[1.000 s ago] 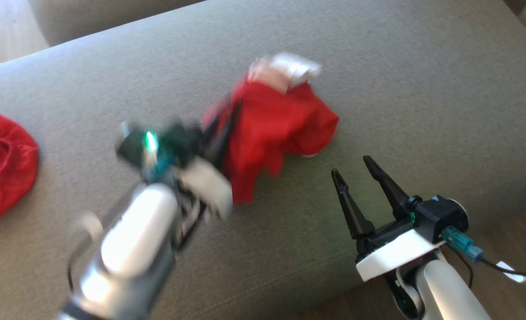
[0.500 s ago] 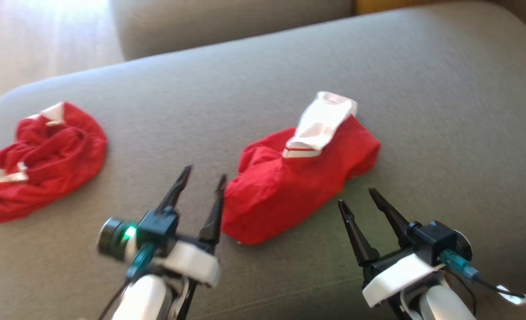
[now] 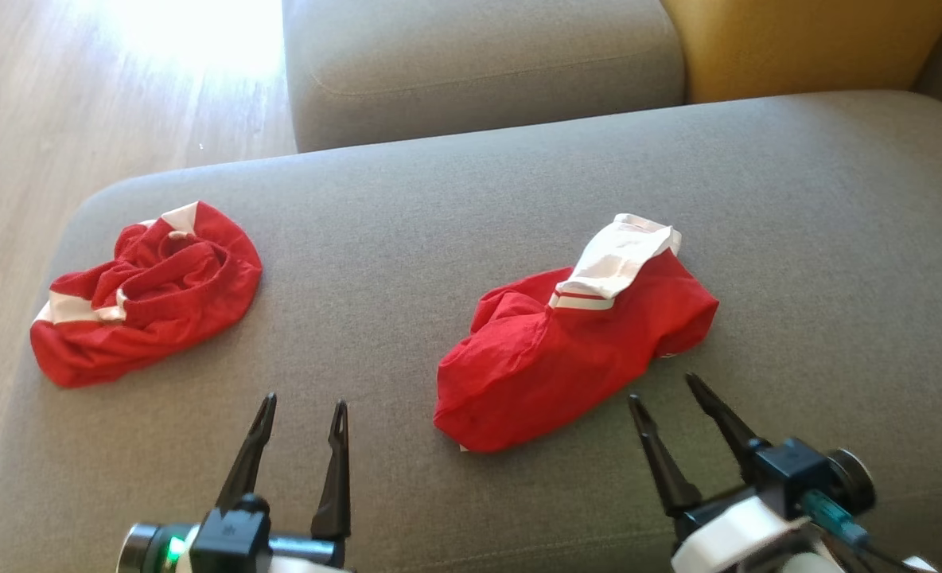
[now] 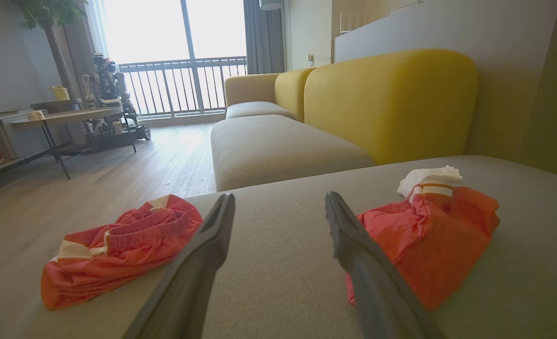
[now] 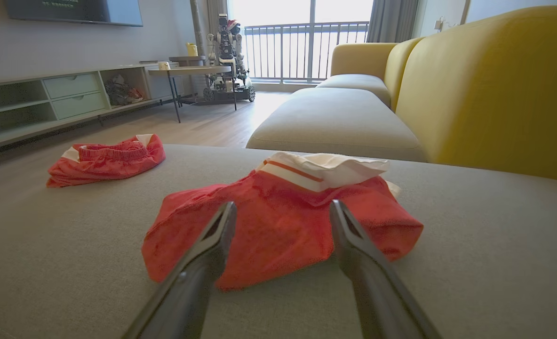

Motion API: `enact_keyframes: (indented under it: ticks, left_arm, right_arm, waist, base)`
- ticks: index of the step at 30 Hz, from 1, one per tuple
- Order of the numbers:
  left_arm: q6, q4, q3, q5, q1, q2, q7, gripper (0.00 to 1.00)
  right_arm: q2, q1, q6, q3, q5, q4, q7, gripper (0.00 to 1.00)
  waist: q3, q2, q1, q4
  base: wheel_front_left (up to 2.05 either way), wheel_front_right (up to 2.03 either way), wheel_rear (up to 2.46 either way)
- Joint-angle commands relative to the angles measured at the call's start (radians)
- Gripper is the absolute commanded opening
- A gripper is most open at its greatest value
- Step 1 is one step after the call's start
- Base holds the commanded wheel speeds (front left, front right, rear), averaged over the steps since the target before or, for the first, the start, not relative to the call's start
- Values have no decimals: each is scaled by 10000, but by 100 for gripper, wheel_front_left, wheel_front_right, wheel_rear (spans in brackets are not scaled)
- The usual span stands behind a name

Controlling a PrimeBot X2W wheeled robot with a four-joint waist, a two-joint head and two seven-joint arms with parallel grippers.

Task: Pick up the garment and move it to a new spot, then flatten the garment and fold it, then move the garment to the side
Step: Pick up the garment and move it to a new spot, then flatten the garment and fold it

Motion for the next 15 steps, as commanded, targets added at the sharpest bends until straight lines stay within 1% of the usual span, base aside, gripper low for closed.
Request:
enact_keyframes:
  ticks: [1, 5, 10, 15]
  left_arm:
    - [120, -515, 435, 101, -195, -114, -58, 100]
    - [151, -560, 429, 184, 69, -185, -58, 100]
    - [114, -538, 472, 240, 1, -212, -58, 100]
    - [285, -470, 682, 247, 4, -261, -59, 100]
  right_arm:
    - [7, -76, -4, -38, -26, -416, -24, 100]
    - [7, 218, -4, -274, 167, -393, -24, 100]
    - [7, 151, -4, -394, 269, -433, -24, 100]
    - [7, 94, -4, -420, 251, -513, -24, 100]
  waist:
    - [-15, -1, 0, 56]
    - [-14, -1, 0, 101]
    - [29, -1, 0, 88]
    - [36, -1, 0, 49]
  base:
    - [0, 0, 0]
    - [0, 0, 0]
    - [0, 0, 0]
    - [0, 0, 0]
